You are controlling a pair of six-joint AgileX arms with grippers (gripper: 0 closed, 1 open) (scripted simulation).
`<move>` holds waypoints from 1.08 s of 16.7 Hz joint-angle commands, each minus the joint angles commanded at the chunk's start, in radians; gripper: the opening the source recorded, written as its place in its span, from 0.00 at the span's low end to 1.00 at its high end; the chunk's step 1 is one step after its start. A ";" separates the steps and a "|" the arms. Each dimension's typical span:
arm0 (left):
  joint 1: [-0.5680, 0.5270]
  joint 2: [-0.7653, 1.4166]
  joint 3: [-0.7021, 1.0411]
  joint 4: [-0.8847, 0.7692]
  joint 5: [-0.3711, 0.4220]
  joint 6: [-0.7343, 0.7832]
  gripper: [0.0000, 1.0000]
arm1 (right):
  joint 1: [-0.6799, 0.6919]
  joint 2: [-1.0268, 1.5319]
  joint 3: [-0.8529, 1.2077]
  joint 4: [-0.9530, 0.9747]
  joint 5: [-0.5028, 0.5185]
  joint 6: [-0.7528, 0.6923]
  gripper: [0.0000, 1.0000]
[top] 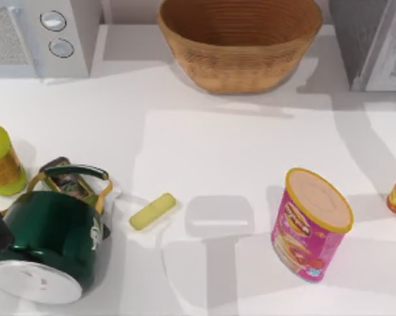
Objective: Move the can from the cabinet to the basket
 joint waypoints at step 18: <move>0.000 0.000 0.000 0.000 0.000 0.000 1.00 | -0.298 -1.146 -1.586 0.526 -0.309 -0.026 0.00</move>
